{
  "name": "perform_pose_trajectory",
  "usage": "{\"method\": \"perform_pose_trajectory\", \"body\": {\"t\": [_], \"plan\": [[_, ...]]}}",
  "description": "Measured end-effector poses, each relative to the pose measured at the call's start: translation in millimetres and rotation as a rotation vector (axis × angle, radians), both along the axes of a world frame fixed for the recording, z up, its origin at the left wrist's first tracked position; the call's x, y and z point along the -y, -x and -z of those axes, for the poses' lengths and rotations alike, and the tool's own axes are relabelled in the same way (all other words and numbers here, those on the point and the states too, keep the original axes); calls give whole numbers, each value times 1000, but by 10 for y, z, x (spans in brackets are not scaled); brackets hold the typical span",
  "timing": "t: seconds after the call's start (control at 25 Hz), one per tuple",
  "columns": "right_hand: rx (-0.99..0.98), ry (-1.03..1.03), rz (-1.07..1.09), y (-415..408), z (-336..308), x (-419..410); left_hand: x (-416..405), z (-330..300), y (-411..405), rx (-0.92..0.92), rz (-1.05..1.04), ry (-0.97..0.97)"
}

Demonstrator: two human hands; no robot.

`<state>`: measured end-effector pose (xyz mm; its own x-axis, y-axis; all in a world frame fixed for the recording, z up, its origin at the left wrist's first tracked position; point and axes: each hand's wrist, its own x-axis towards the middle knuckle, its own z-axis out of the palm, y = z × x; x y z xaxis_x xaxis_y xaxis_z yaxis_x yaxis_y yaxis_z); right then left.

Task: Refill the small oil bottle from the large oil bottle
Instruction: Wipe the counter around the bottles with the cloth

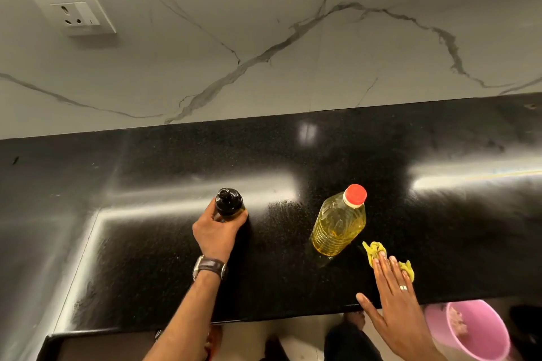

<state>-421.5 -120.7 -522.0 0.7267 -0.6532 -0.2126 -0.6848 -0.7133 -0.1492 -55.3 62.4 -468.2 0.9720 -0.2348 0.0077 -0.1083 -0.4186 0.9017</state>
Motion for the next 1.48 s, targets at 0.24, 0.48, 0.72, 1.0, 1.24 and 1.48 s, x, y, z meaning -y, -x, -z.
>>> {"method": "perform_pose_trajectory", "body": {"t": [0.24, 0.48, 0.72, 1.0, 1.24, 1.48], "plan": [[38, 99, 61, -26, -253, -40, 80, 79, -135, 29, 24, -16], [47, 9, 59, 66, -146, -110, -213, 60, -10, -18, 73, -57], [-1, 155, -676, -237, 12, -665, -1253, 328, 875, 208, 132, -286], [7, -103, -609, -1997, -322, -1182, -1403, 610, 1058, 248, 246, -374], [-3, -199, -877, -1813, -417, -1387, -1398, 667, 1058, 278, 227, -328], [30, -206, -551, -2027, -371, -1090, -1405, 644, 1045, 292, 248, -271]]}}
